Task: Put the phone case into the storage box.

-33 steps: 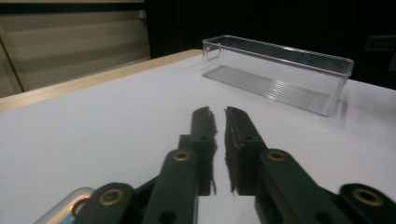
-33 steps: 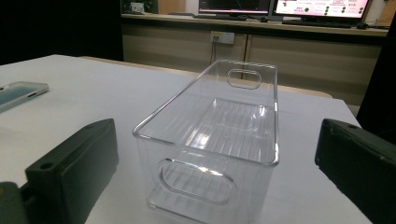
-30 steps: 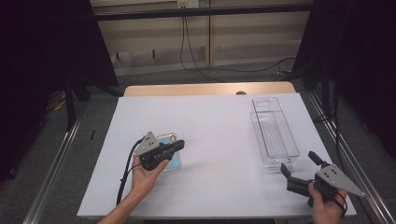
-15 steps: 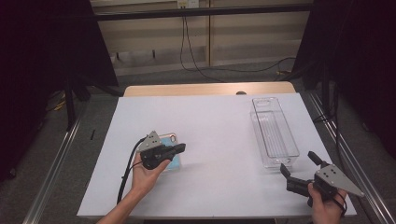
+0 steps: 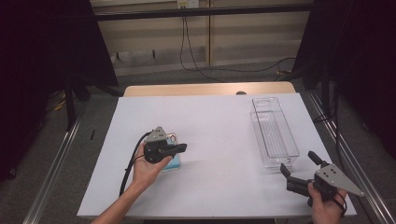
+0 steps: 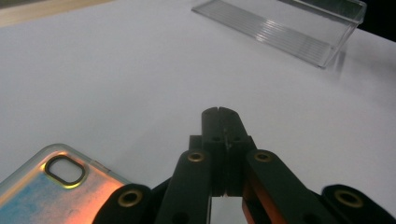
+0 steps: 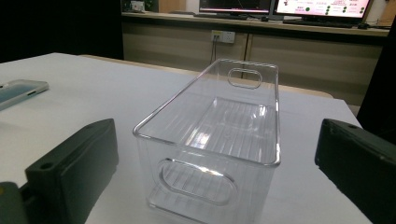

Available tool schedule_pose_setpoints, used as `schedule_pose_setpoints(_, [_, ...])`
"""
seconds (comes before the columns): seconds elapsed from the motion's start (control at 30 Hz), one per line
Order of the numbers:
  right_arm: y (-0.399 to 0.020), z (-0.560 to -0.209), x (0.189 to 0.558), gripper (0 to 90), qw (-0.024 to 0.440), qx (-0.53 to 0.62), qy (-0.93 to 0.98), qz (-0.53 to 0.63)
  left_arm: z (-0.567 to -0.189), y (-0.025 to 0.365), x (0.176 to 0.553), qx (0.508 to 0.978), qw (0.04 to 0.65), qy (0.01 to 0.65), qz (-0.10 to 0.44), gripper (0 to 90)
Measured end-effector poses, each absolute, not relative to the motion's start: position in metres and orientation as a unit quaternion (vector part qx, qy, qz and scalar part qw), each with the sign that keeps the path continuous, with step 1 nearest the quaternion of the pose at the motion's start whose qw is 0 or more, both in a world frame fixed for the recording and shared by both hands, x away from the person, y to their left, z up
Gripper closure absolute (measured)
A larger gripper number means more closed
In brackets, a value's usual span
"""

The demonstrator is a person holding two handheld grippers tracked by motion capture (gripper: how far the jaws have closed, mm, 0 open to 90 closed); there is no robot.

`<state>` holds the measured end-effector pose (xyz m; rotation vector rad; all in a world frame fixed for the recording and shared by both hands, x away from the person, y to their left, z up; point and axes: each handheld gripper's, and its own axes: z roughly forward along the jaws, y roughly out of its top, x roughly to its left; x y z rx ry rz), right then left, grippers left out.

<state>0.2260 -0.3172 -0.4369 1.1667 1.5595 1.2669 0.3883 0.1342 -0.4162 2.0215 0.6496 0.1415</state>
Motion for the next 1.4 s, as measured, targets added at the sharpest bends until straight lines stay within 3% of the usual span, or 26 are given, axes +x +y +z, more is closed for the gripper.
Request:
schedule_pose_setpoints(0.93, [-0.316, -0.437, 0.227, 0.0, 0.396, 0.459, 0.619, 0.5, -0.434, 0.119, 0.393, 0.896, 0.355, 0.267, 0.018, 90.0])
schedule_pose_setpoints(1.4, [-0.316, -0.437, 0.226, 0.0, 0.395, 0.459, 0.618, 0.501, -0.443, 0.119, 0.391, 0.9, 0.339, 0.274, 0.002, 90.0])
